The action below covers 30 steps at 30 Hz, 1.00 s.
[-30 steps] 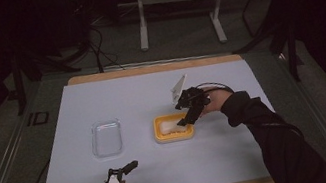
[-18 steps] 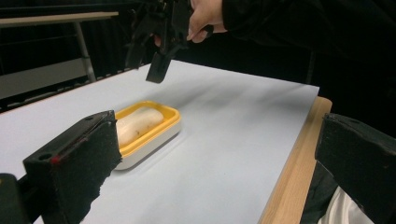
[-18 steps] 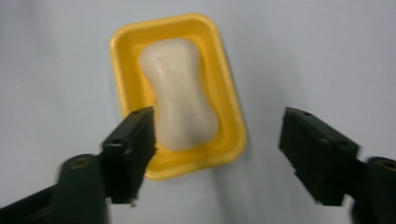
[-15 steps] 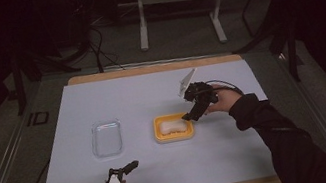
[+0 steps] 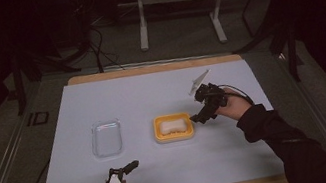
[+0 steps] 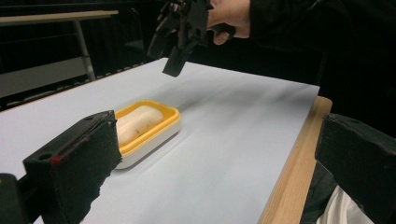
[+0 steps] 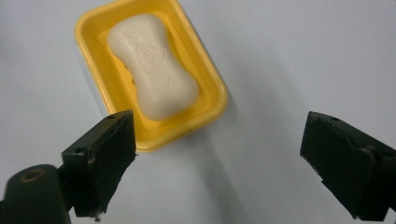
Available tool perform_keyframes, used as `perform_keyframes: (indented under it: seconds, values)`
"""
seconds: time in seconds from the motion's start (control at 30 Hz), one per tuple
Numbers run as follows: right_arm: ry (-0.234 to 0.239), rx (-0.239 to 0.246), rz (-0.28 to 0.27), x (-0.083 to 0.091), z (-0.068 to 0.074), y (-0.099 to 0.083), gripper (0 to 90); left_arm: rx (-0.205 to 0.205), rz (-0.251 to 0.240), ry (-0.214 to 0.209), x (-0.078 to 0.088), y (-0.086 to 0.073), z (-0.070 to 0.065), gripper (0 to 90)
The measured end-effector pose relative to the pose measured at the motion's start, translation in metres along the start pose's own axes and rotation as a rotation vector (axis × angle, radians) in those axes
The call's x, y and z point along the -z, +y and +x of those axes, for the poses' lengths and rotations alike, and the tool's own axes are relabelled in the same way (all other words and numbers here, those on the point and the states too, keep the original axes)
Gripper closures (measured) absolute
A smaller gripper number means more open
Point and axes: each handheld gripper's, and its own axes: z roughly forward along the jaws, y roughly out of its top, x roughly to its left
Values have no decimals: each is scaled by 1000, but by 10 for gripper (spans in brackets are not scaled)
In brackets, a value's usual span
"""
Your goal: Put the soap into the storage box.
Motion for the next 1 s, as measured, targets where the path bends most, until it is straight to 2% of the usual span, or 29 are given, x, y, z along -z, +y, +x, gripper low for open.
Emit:
perform_keyframes:
  seconds: [0.1,0.17,0.23,0.3,0.37,0.4,0.53,0.6,0.77,1.0]
  values:
    - [-1,-47,-10,1,-1,-7,92,1,0,1,0,0,0,2]
    - [-31,-59,-17,1,0,-12,93,0,0,2,0,0,0,2]
    - [-27,-69,-22,1,2,-16,92,0,1,2,0,0,0,2]
    - [-60,-93,-36,3,5,-19,93,0,1,2,0,0,0,2]
    - [-47,-131,-62,6,6,-23,93,0,1,2,0,0,0,2]
    - [-57,-144,-69,8,7,-25,96,-1,2,2,0,0,0,2]
    - [-88,-168,-85,11,11,-33,96,-1,1,3,0,0,-1,2]
    - [-87,-173,-90,12,12,-36,96,-1,2,3,0,0,0,2]
    - [-111,-220,-141,16,16,-54,96,-3,6,1,0,0,-1,2]
    - [-135,-257,-196,26,21,-74,96,-2,6,3,-1,0,-1,2]
